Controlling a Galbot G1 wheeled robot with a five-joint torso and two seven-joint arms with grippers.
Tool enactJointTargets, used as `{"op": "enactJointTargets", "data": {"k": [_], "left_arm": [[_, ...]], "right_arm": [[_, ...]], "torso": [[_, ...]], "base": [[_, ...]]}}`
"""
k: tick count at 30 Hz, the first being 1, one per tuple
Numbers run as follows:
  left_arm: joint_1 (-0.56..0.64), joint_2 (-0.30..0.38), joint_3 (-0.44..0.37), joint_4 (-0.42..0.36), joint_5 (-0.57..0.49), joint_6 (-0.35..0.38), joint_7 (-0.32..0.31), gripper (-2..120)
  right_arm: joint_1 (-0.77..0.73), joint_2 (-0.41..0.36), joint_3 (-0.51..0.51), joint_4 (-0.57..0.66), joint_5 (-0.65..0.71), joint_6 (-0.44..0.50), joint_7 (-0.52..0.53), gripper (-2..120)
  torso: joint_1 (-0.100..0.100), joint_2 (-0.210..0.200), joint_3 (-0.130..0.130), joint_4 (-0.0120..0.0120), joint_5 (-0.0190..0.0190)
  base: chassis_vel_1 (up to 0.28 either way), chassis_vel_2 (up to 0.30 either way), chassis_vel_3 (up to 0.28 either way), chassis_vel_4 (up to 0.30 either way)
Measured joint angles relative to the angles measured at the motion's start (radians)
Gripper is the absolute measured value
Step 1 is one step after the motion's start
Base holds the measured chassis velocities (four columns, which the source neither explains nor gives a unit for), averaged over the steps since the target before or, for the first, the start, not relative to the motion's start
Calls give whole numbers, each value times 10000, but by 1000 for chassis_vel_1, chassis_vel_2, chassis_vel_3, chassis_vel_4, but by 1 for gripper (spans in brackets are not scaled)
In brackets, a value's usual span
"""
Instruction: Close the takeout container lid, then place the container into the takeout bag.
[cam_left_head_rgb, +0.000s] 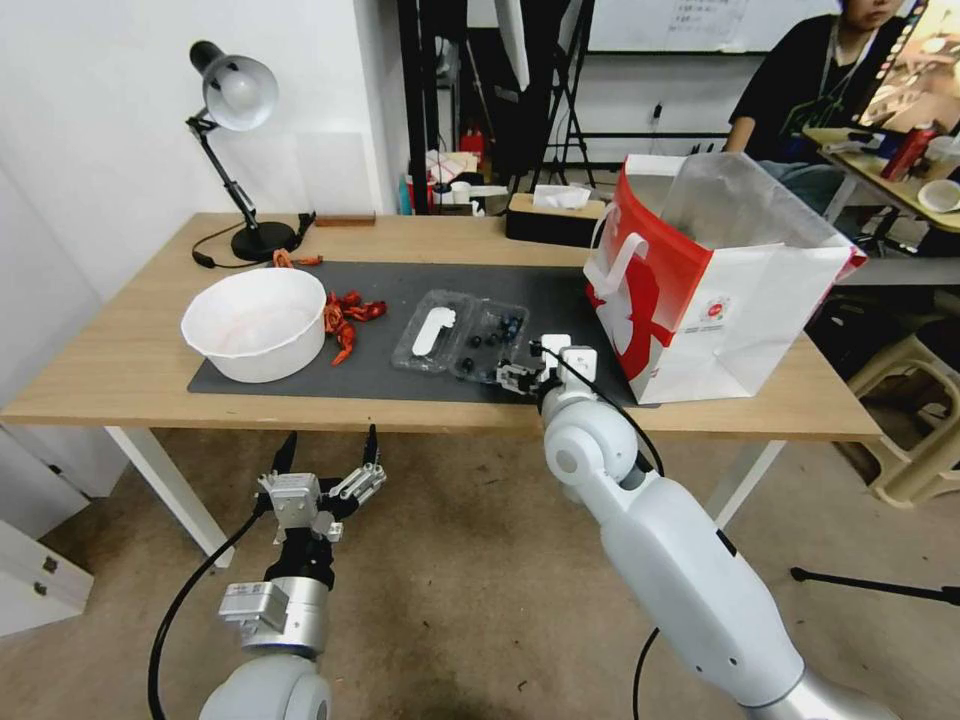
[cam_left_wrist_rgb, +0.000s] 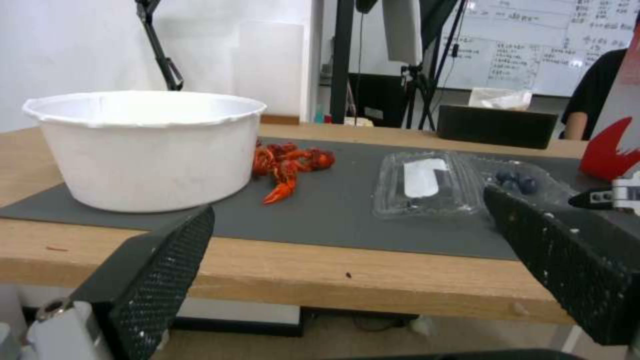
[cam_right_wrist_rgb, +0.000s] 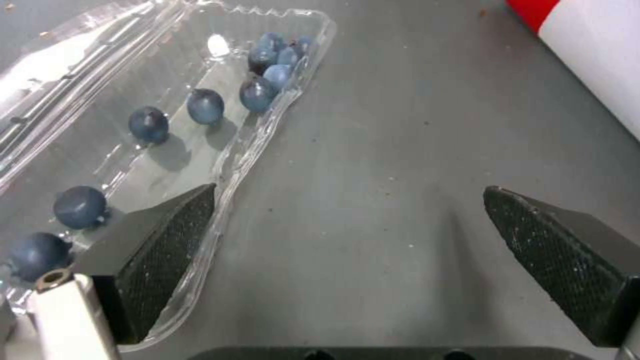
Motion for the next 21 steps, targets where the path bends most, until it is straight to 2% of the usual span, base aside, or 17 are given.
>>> {"op": "enactJointTargets", "data": {"k": [14, 16, 17, 20, 21], "left_arm": [[-20, 0, 23, 7, 3, -7, 0, 100], [-15, 0, 23, 7, 1, -7, -6, 100], [-15, 0, 23, 7, 1, -7, -6, 100], [-4, 0, -21, 0, -24, 1, -44, 100], [-4, 0, -21, 0, -24, 1, -44, 100]], "right_arm": [[-123, -131, 389, 273, -226, 121, -259, 100], [-388, -314, 484, 808, -522, 1067, -912, 100], [-388, -314, 484, 808, -522, 1067, -912, 100], [-995, -763, 674, 1644, -1105, 2707, -2053, 100], [-995, -763, 674, 1644, -1105, 2707, -2053, 100]], "torso": [[1, 0, 0, 1, 0], [0, -1, 0, 1, -1], [0, -1, 0, 1, -1], [1, 0, 0, 2, -1], [1, 0, 0, 2, -1]], "base": [[0, 0, 0, 0], [0, 0, 0, 0], [0, 0, 0, 0], [0, 0, 0, 0], [0, 0, 0, 0]]}}
